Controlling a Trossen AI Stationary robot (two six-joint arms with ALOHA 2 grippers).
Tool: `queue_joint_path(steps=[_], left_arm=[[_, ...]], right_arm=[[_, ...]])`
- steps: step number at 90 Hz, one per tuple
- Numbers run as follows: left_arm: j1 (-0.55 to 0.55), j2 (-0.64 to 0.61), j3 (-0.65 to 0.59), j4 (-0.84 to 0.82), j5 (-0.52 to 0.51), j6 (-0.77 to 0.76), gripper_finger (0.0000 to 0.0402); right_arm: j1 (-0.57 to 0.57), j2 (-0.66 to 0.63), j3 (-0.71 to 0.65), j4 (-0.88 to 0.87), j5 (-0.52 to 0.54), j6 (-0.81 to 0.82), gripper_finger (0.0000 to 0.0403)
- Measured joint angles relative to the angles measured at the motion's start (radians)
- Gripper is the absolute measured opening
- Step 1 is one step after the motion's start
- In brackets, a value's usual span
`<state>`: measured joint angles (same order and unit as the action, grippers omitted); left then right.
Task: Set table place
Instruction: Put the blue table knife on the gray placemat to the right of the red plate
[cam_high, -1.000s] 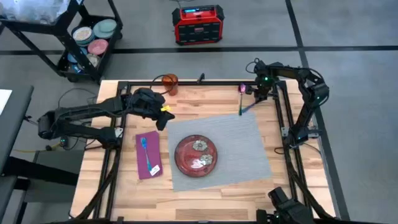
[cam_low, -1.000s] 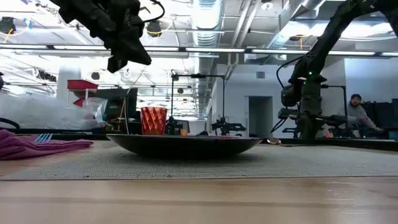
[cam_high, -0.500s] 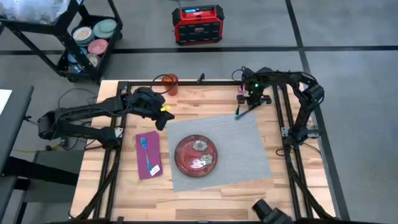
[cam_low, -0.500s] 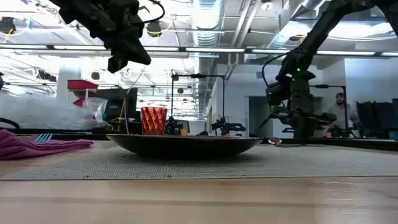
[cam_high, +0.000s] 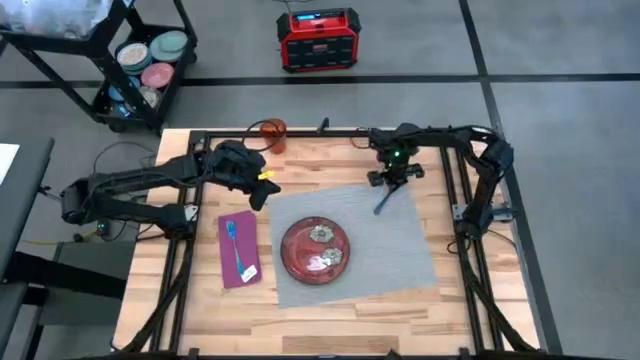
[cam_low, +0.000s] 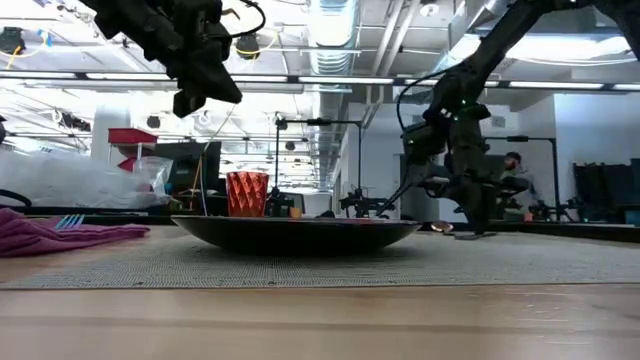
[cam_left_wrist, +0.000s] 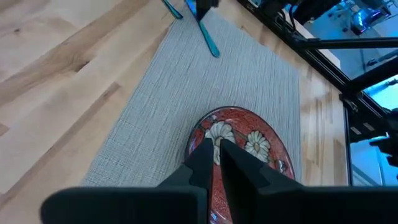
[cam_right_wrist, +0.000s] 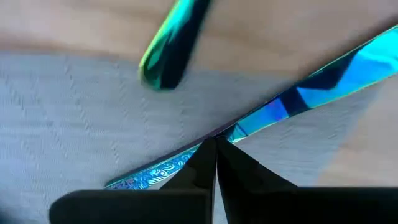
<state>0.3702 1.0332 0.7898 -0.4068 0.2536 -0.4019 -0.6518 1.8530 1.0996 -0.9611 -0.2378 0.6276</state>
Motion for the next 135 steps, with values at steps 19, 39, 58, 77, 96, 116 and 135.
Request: queue_joint_path(steps=[19,39,58,77,96,116,135], left_arm=[[0.0,0.0,0.0,0.0,0.0,0.0,0.001],[0.0,0.0,0.0,-0.005,-0.001,0.0,0.001],[0.0,0.0,0.0,-0.007,-0.001,0.0,0.001],[-0.015,0.0,0.0,-0.059,-0.004,-0.003,0.001],[-0.041,0.0,0.0,-0.075,-0.003,-0.003,0.001],[-0.045,0.0,0.0,-0.075,-0.003,-0.022,0.001],[-0.049,0.0,0.0,-0.075,-0.001,-0.055,0.001]], right_arm=[[0.118,0.001,-0.001,0.001,-0.021,0.043,0.0],[0.24,0.001,-0.001,0.002,-0.041,0.088,0.0],[0.353,0.001,-0.003,0.003,-0.052,0.129,0.0],[0.462,0.0,-0.033,-0.004,-0.09,0.165,0.0],[0.541,-0.002,-0.041,-0.004,-0.078,0.2,0.0],[0.597,-0.061,0.033,-0.093,0.046,0.247,0.0],[0.569,-0.1,0.023,-0.184,0.111,0.255,0.0]])
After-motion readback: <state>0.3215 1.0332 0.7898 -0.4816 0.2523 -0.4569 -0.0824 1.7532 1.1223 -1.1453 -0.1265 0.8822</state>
